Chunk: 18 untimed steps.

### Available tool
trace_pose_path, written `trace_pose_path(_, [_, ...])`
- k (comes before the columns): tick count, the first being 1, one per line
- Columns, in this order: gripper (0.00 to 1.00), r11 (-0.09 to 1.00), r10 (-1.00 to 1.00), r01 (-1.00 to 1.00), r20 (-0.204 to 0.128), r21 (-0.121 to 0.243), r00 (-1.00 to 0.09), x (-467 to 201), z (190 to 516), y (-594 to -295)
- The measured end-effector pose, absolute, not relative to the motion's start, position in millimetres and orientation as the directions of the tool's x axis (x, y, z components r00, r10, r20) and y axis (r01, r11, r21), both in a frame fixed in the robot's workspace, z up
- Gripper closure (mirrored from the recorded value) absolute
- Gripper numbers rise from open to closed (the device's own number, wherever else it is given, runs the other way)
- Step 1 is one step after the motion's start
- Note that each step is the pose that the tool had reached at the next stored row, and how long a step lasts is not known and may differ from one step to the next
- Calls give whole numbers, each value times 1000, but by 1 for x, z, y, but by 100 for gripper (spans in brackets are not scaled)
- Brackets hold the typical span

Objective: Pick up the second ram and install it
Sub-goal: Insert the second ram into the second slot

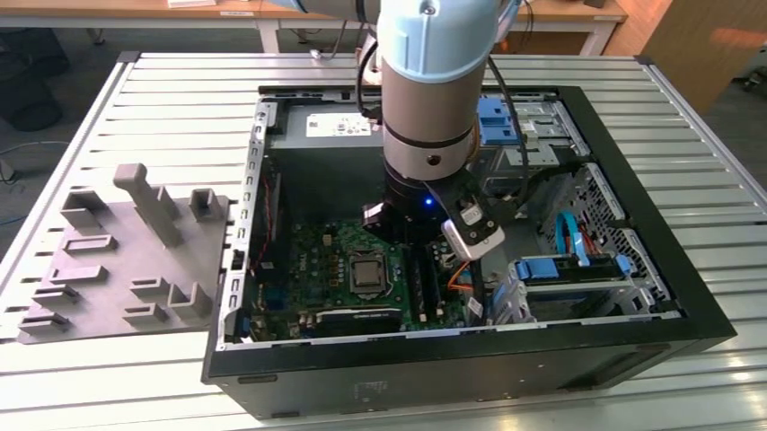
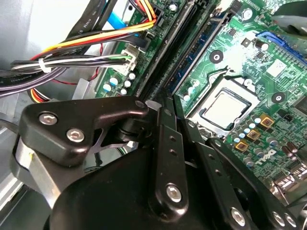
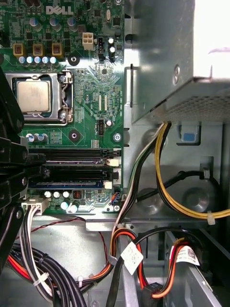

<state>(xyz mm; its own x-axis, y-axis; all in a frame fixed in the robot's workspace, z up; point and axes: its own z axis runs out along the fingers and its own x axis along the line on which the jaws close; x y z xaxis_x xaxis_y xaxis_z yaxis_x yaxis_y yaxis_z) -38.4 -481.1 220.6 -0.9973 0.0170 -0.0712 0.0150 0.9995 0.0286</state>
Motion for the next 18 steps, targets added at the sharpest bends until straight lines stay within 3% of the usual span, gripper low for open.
trace_pose_path(18, [87, 999, 19, 17, -71, 28, -997, -39, 218, -481])
